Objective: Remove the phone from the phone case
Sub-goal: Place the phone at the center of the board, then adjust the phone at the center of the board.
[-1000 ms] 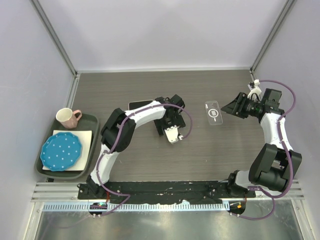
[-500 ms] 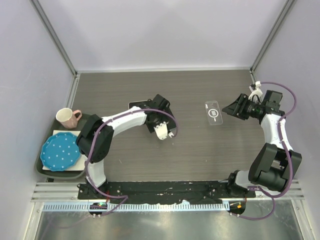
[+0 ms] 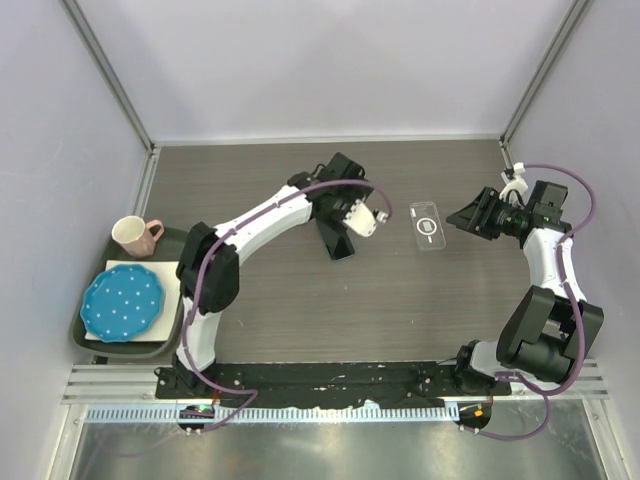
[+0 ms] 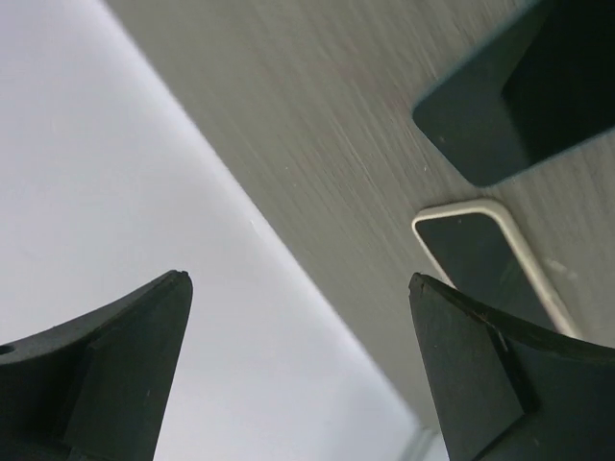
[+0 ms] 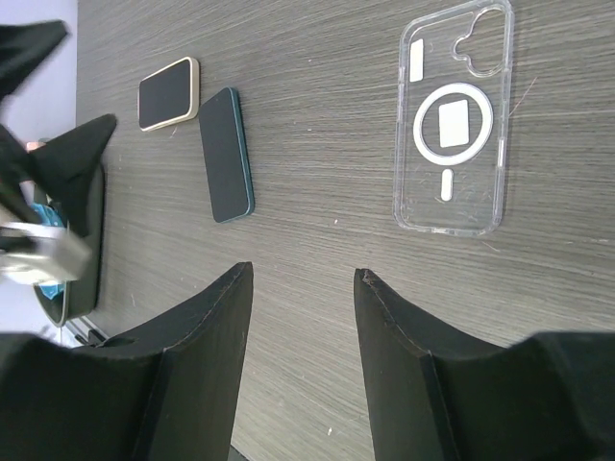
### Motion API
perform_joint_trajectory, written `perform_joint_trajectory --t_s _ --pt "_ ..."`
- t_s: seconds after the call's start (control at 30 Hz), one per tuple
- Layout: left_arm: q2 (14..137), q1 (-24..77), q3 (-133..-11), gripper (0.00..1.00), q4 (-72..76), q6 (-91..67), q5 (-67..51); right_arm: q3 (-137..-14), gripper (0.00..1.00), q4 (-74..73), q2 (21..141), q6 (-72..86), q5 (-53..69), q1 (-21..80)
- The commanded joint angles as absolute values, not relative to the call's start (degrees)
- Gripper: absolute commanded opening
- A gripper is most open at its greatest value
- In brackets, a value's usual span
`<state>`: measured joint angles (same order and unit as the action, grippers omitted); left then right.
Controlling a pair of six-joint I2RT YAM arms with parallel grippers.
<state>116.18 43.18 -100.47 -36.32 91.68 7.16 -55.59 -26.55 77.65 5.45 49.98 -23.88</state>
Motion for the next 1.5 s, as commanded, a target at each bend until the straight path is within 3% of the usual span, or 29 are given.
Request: perform_joint_trajectory --t_s 0.0,0.2,0.43,0.9,1.47 --pt "112.24 43.24 -108.45 1.00 -51.72 57.74 1.86 -55.55 0.52 -24.79 76.91 4.83 50.01 -24.26" --pt "105.57 39.12 -96.35 1.00 -51.87 39.92 -14.81 -55.02 0.49 -24.52 75.24 3.60 53.62 -23.12" --pt "104.59 34.37 -84.47 1.00 -44.48 29.80 -20.30 -53.61 0.49 -21.71 73.30 3.78 50.89 -21.62" --pt "114.78 35.33 -92.11 1.00 -43.86 11.52 -27.60 -53.17 0.49 -21.09 70.49 2.29 47.20 -21.71" --pt "124.36 36.04 -97.47 1.00 -38.50 9.66 -23.91 -52.91 0.49 -20.57 69.43 2.20 46.67 -21.80"
